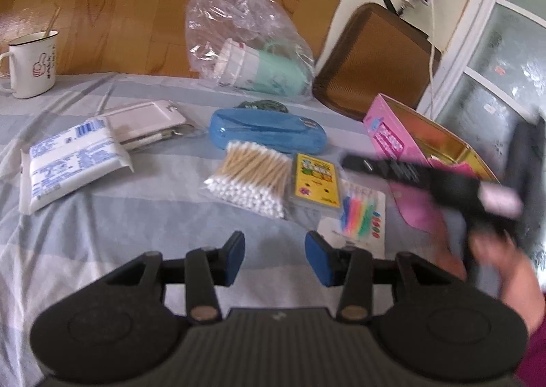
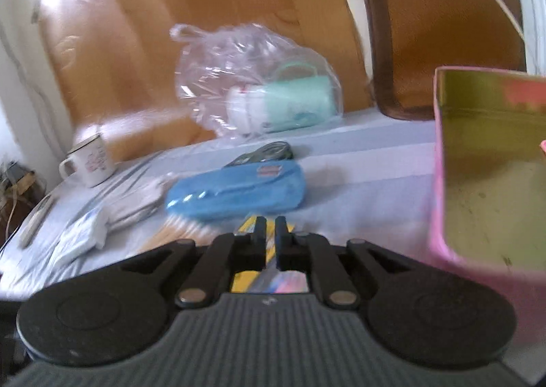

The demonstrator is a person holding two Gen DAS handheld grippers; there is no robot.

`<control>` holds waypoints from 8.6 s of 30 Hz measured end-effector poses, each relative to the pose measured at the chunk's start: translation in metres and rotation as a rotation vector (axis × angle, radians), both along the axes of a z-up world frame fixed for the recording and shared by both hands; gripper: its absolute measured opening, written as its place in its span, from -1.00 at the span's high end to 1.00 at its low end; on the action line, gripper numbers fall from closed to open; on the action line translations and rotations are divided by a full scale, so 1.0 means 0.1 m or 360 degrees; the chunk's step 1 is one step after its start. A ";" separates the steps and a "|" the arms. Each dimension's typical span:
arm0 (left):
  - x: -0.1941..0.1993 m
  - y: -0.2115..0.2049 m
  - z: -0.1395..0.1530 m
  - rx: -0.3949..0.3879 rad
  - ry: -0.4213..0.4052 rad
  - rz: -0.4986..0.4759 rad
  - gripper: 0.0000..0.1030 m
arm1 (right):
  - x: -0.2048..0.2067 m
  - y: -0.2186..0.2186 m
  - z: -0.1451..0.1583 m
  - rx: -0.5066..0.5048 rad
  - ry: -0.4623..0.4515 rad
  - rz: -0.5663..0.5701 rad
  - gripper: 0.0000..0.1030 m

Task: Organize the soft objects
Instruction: 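Grasp the yellow card with the right gripper, then hold the yellow card with the right gripper while the left gripper grasps it, then carry the yellow card into the pink tin and open the left gripper, then grasp the rainbow crayon card with the right gripper, then hold the rainbow card with the right gripper while the left gripper grasps it, then drop the rainbow card into the pink tin by opening the left gripper, then grasp the cotton swab bundle with the right gripper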

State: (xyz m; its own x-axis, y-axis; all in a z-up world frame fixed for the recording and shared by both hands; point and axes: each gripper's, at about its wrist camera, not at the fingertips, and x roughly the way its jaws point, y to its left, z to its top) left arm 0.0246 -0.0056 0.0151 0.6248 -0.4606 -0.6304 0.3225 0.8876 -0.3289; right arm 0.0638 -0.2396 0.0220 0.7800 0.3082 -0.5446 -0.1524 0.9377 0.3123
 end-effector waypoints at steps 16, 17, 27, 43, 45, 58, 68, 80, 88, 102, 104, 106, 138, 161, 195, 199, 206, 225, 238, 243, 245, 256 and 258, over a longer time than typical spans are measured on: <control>0.07 0.37 -0.02 -0.0224 0.0152 0.0037 0.22 | -0.15 0.22 -0.10 0.0104 0.0221 0.0539 0.40; 0.05 0.43 -0.03 -0.0225 0.0161 0.0052 0.21 | -0.24 0.24 -0.11 0.0120 0.0221 0.0583 0.39; -0.14 0.60 -0.12 -0.0232 0.0246 0.0036 0.06 | -1.26 0.52 -0.10 -0.0177 -0.0171 0.0922 -0.56; -0.28 0.27 -0.01 -0.0083 0.0118 -0.0029 -0.03 | -1.26 0.64 -0.11 -0.0339 -0.0294 0.0671 -0.17; -0.27 0.21 0.06 -0.0103 0.0104 -0.0065 -0.03 | -1.26 0.56 -0.09 -0.0320 -0.0304 0.0608 -0.08; -0.20 -0.02 -0.03 -0.0057 0.0162 -0.0142 -0.05 | -1.32 0.30 -0.16 -0.0231 -0.0153 0.0561 -0.11; -0.05 -0.14 -0.12 0.0043 0.0142 -0.0259 -0.40 | -1.25 0.42 -0.24 -0.0372 -0.0156 0.0688 -0.44; -0.07 -0.45 0.45 0.0078 -0.0069 -0.0292 -0.31 | -1.51 0.26 0.15 -0.0483 -0.0554 0.0445 -0.41; 0.21 -1.51 0.87 0.0108 -0.0258 -0.0566 -0.31 | -1.41 -0.53 0.41 -0.0593 -0.0639 0.0049 -0.41; 0.43 -2.33 0.57 0.0170 -0.0191 -0.0666 -0.28 | -1.22 -1.09 0.15 -0.0600 -0.0508 -0.0262 -0.54; 0.37 -2.17 0.63 0.0133 -0.0215 -0.0643 -0.28 | -1.28 -1.07 0.16 -0.0560 -0.0534 -0.0258 -0.36; 0.32 -1.90 0.69 0.0069 -0.0242 -0.0608 -0.28 | -1.40 -1.00 0.16 -0.0504 -0.0599 -0.0227 -0.16; 0.53 -0.79 -0.14 0.0044 0.0113 -0.0256 -0.39 | -0.89 0.06 -0.27 -0.0464 -0.0084 0.0309 -0.45; -0.30 -0.69 -0.13 -0.0087 0.0212 -0.0500 -0.01 | -1.57 0.03 -0.21 -0.0436 -0.0223 0.0374 0.05; -0.04 -1.37 0.98 -0.0198 -0.0206 -0.0621 -0.17 | -1.44 -0.42 0.35 -0.0460 -0.0637 -0.0111 -0.49; 0.07 -1.78 1.07 -0.0179 -0.0274 -0.0696 -0.24 | -1.35 -0.70 0.39 -0.0461 -0.0661 -0.0275 -0.28; 0.36 -2.38 0.71 0.0075 -0.0263 -0.0542 -0.48 | -1.01 -1.20 0.07 -0.0447 -0.0435 -0.0619 -0.34; -0.11 -0.59 0.06 -0.0040 -0.0102 -0.0233 -0.48 | -1.49 -0.46 0.15 -0.0353 -0.0642 -0.0271 -0.33; 0.00 0.70 -0.23 -0.0142 -0.0095 0.0281 -0.51 | -0.70 0.60 0.01 -0.0256 -0.0270 0.0381 -0.34; 0.00 0.83 -0.25 -0.0269 -0.0103 0.0302 -0.53 | -0.25 0.72 -0.05 -0.0074 -0.0104 0.0368 -0.42; -0.01 0.85 -0.26 -0.0304 -0.0113 0.0302 -0.53 | -0.08 0.78 -0.13 -0.0047 -0.0007 0.0373 -0.42; -0.01 0.89 -0.29 -0.0361 -0.0080 0.0300 -0.56 | -0.43 0.73 -0.16 0.0005 -0.0039 0.0468 0.18; -0.01 0.88 -0.29 -0.0358 -0.0079 0.0299 -0.59 | -0.54 0.68 -0.17 -0.0007 -0.0056 0.0464 0.18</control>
State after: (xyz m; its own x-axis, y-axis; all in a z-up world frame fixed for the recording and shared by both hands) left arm 0.0237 0.0829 -0.0138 0.7397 -0.4588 -0.4922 0.1802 0.8398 -0.5120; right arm 0.0099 -0.1713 0.0047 0.6773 0.5199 -0.5205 -0.4264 0.8540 0.2981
